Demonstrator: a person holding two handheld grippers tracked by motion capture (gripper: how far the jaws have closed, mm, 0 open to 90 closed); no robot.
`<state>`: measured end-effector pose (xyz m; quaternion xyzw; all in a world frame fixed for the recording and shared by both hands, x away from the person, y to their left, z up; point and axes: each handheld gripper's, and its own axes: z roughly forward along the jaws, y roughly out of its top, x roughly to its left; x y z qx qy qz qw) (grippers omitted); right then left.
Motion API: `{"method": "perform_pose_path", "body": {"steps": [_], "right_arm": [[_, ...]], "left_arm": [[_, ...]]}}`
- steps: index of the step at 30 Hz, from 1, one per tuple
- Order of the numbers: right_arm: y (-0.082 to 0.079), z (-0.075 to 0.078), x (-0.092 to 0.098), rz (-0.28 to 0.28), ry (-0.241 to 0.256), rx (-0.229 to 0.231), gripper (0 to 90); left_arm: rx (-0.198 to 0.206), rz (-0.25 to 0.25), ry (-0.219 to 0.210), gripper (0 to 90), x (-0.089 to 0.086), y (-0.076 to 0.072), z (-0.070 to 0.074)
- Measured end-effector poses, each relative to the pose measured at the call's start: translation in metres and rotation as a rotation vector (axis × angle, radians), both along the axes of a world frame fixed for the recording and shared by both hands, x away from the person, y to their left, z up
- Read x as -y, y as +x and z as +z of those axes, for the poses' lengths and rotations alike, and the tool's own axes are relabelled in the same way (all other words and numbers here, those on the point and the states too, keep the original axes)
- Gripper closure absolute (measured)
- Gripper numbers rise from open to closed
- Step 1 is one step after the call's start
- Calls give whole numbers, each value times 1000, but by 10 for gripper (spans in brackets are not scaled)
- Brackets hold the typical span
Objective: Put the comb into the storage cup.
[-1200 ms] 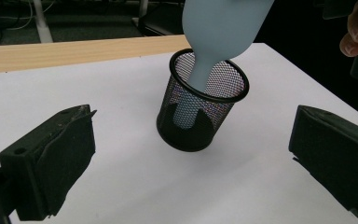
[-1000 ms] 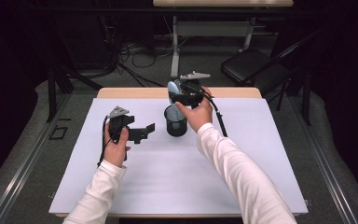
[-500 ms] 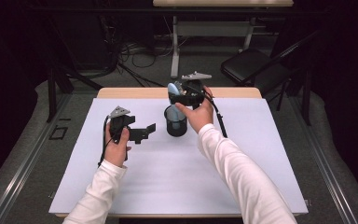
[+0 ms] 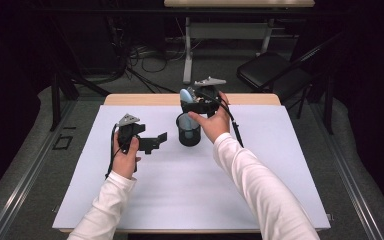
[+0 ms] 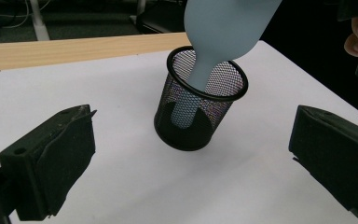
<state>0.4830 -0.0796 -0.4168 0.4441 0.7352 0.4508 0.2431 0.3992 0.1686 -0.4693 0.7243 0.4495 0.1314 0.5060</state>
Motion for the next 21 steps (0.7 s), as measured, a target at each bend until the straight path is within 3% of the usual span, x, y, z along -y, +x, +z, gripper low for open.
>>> {"method": "perform_pose_path", "body": {"steps": [4, 9, 21], "right_arm": [[0, 0, 0, 0, 0, -15, 103], [-1, 3, 0, -13, -8, -6, 0], [-3, 7, 1, 12, -1, -13, 0]], "left_arm": [[-2, 0, 1, 4, 1, 0, 0], [-2, 0, 1, 4, 0, 0, 0], [-1, 0, -1, 4, 1, 0, 0]]}}
